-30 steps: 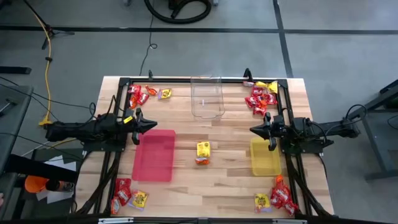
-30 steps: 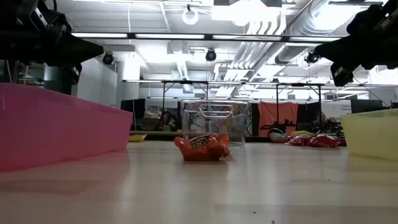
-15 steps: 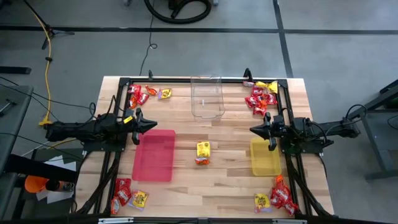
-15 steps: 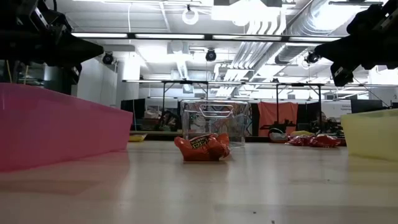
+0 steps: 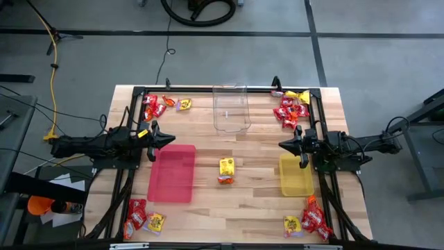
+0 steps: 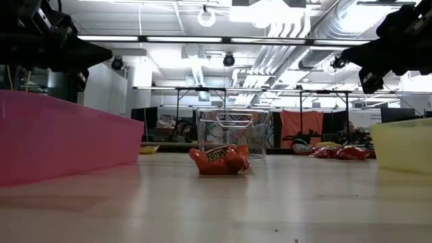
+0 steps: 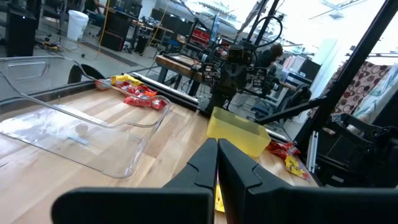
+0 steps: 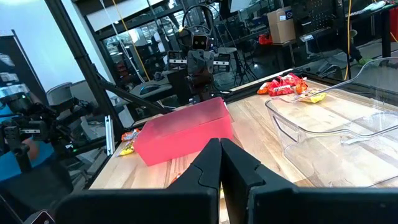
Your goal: Sort candy
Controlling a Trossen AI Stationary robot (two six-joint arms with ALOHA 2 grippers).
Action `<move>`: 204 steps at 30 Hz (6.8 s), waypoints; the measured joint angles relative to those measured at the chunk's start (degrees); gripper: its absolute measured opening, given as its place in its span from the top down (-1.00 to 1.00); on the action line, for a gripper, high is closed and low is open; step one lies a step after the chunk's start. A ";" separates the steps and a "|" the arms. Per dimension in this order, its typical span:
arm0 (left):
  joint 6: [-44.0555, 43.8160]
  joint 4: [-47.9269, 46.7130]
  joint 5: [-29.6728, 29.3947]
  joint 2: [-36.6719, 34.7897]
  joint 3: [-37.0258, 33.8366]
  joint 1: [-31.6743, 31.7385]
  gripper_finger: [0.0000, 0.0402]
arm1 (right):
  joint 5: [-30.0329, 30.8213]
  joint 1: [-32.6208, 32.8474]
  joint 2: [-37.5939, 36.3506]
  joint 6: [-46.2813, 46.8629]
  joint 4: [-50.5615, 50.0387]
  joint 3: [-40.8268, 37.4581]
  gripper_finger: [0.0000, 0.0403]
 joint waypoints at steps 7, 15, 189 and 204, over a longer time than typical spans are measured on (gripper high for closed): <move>-0.01 -0.01 0.00 0.00 0.00 -0.02 1.00 | 0.00 -0.01 0.00 0.02 0.01 0.01 1.00; -0.02 -0.02 -0.02 0.00 0.00 -0.02 1.00 | 0.00 0.00 0.00 0.01 0.01 0.00 1.00; 0.00 -0.02 -0.02 0.00 0.00 0.00 1.00 | -13.50 -31.86 98.07 -11.52 -35.64 82.41 0.07; -0.01 -0.02 0.00 0.00 0.00 0.00 1.00 | -19.77 -29.06 88.03 -14.23 -54.94 82.05 -0.07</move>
